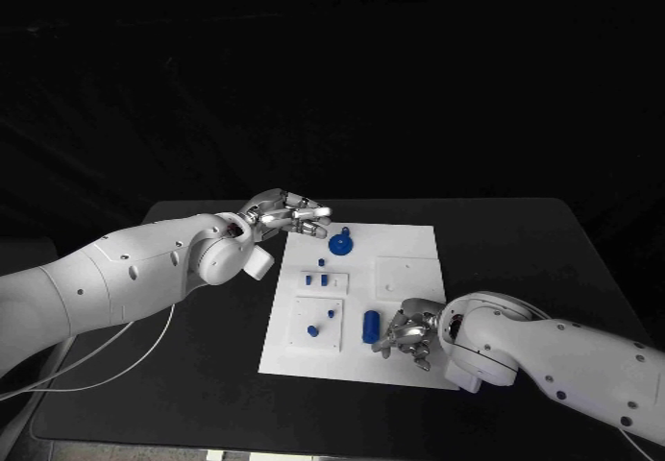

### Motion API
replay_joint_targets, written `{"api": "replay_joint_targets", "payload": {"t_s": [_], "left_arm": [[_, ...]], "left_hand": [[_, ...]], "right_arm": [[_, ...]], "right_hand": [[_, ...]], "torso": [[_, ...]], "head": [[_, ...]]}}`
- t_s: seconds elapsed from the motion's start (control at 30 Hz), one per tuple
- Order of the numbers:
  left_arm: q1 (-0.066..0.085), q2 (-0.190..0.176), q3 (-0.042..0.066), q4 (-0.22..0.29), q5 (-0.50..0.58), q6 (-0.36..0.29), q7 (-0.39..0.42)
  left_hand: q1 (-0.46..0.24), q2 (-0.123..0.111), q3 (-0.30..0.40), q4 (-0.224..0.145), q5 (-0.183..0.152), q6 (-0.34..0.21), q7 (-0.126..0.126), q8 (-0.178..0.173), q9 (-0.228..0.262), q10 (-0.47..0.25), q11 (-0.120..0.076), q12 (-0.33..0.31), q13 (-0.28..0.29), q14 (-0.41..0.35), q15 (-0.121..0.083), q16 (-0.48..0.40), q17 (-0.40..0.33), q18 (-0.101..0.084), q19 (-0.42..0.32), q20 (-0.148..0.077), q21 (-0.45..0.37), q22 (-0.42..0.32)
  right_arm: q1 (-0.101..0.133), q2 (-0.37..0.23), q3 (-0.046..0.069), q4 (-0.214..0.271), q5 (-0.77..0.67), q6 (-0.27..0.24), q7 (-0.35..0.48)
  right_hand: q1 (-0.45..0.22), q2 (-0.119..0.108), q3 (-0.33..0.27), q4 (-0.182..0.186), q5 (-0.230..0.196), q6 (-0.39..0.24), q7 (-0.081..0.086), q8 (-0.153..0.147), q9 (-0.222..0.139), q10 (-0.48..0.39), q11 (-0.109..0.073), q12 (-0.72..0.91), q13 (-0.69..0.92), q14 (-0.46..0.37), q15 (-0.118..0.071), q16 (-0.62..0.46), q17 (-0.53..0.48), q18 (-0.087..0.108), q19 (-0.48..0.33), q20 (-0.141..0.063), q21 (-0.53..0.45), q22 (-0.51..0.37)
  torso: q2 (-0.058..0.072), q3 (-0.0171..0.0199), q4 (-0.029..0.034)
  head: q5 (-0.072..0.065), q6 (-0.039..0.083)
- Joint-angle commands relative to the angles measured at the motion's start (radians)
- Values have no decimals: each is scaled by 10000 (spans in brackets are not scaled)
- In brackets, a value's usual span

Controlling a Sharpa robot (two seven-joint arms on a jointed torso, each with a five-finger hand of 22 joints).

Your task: Assemble the parts on the task board

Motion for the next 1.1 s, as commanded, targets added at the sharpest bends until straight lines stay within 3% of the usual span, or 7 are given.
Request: {"api": "replay_joint_targets", "payload": {"t_s": [0.03, 0.27, 0.5, 0.63, 0.73, 0.8, 1.1], "left_arm": [[3, 22, 6, 8, 7, 131, 73], [3, 17, 6, 2, 7, 137, 60], [3, 5, 6, -26, 7, 159, 26], [3, -3, 6, -25, 7, 167, 13], [3, -3, 6, -3, 22, 196, -20], [3, 2, 6, 13, 39, 229, -48], [3, 4, 6, 1, 62, 290, -122]], "left_hand": [[-63, -7, -11, 63, -49, -58, 18, 28, 15, -91, 10, -20, 7, -60, -1, -53, 6, 13, -50, 38, 49, 8], [-63, -7, -11, 63, -49, -58, 18, 28, 15, -91, 10, -20, 7, -60, -1, -53, 6, 13, -50, 38, 49, 8], [-42, 3, 1, 61, -47, -52, 17, 32, 16, -91, 9, -19, 7, -58, -3, -52, 8, 12, -54, 39, 47, 8], [-42, 3, 1, 61, -47, -52, 17, 32, 16, -91, 9, -19, 7, -58, -3, -52, 8, 12, -54, 39, 47, 8], [-31, 4, 6, 55, -37, -51, 16, 33, 17, -93, 9, -19, 7, -64, -2, -54, 7, 14, -51, 37, 49, 9], [-33, 7, 7, 57, -37, -52, 16, 32, 16, -94, 10, -20, 7, -64, -1, -53, 7, 14, -51, 38, 49, 9], [-21, 22, 21, 49, -36, -62, 21, 28, 15, -105, 14, -20, 7, -73, 2, -53, 5, 15, -57, 41, 46, 8]], "right_arm": [[-12, 15, 3, -52, 0, -46, 48], [-12, 45, 16, -143, -15, -165, 78], [-12, 73, 86, -173, -18, -155, 108], [-12, 76, 109, -186, -58, -67, 76], [-12, 76, 119, -192, -178, 133, 58], [-12, 76, 122, -186, -256, 293, 50], [-13, 56, 126, -133, -354, 543, 86]], "right_hand": [[-230, 138, 143, 127, -48, -3, -71, 12, -20, 23, -8, 32, 5, 35, -38, 55, 19, -147, 435, -29, 54, 11], [-1091, 284, 1007, 66, -53, 34, -72, 26, 131, 51, -21, 10, 69, 40, -59, 52, 71, -198, 440, -67, 86, 26], [-1241, 282, 918, 157, -52, 43, -76, 21, 143, 58, -18, 4, 81, 45, -54, 56, 83, -195, 439, -64, 79, 20], [-927, 93, 973, -274, -42, 19, -87, 27, 171, 60, -29, 1, 90, 46, -56, 49, 83, -196, 437, -62, 83, 19], [-464, -125, 661, -642, 101, 5, -63, 17, 197, 47, 6, 15, 84, 51, -18, 38, 51, -154, 424, -6, 87, 19], [119, -126, -414, -606, 495, -10, -68, 1, 100, 30, 9, 12, 61, 48, -15, 29, 21, -153, 416, 0, 114, 37], [521, -369, -1632, -787, 906, 79, -97, 6, -283, 25, 1, 31, 17, 36, -19, 38, -16, -168, 415, -5, 90, 41]], "torso": [[5, -9, 7], [5, -14, 12], [6, -9, 16], [4, -18, 11], [3, -20, 2], [2, -19, 0], [2, -5, 5]], "head": [[-1, -4], [1, -13], [27, -21], [35, -36], [41, -34], [41, -32], [34, -40]]}}
